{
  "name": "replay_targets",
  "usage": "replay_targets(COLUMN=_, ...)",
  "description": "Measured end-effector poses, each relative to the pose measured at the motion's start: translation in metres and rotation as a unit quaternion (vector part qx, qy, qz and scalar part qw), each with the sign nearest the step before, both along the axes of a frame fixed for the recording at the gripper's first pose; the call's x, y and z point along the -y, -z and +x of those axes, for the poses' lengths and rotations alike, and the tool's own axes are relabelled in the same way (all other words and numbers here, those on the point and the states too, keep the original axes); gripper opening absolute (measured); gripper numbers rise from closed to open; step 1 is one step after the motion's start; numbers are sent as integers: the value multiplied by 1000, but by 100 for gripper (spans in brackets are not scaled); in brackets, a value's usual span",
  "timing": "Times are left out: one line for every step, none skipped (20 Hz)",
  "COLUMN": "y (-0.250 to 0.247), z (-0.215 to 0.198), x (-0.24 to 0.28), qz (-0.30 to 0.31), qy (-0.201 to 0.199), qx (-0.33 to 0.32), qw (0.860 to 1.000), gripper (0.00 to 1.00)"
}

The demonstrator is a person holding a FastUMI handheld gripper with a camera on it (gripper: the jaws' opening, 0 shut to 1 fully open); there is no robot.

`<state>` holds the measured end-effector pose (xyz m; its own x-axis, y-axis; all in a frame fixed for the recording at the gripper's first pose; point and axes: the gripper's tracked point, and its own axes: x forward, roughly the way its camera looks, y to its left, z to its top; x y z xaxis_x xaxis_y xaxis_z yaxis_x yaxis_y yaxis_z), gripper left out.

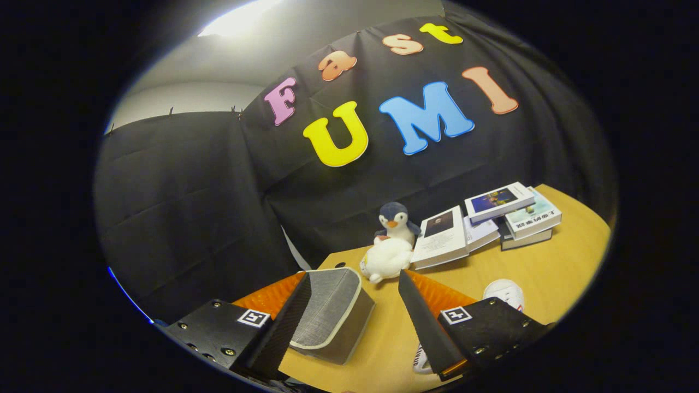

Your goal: Open the storage box then place both shoes into the box .Put the left shoe in first, then the right shoe, with the right side of both shoes facing outward in a uniform manner.

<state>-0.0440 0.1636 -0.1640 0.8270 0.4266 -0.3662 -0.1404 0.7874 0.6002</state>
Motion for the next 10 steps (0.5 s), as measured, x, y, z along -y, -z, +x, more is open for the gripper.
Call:
replay_targets(y=7, z=-2, x=-10, qz=17, qy=-8, qx=-15, qw=1000, gripper=98)
replay_targets(y=14, z=-3, x=-21, qz=36, qy=-14, qx=-32, qw=999, gripper=98)
replay_targets(y=20, z=-7, x=-29, qz=53, qy=-19, qx=-49, qw=997, gripper=98)
replay_targets(y=26, z=-9, x=-37, qz=70, qy=-25, qx=-66, qw=995, gripper=98)
replay_targets(y=32, z=-15, x=-45, qz=86, qy=-29, qx=-80, qw=993, gripper=98)
replay_targets(y=38, z=-18, x=-52, qz=101, qy=-32, qx=-95, qw=990, gripper=98)
replay_targets(y=42, z=-22, x=-62, qz=116, qy=-35, qx=-108, qw=987, gripper=98)
replay_targets(y=47, z=-26, x=-69, qz=131, qy=-38, qx=-123, qw=983, gripper=98)
replay_targets(y=53, z=-29, x=-76, qz=146, qy=-41, qx=-139, qw=979, gripper=97)
replay_targets(y=61, z=-30, x=-82, qz=160, qy=-44, qx=-154, qw=974, gripper=97)
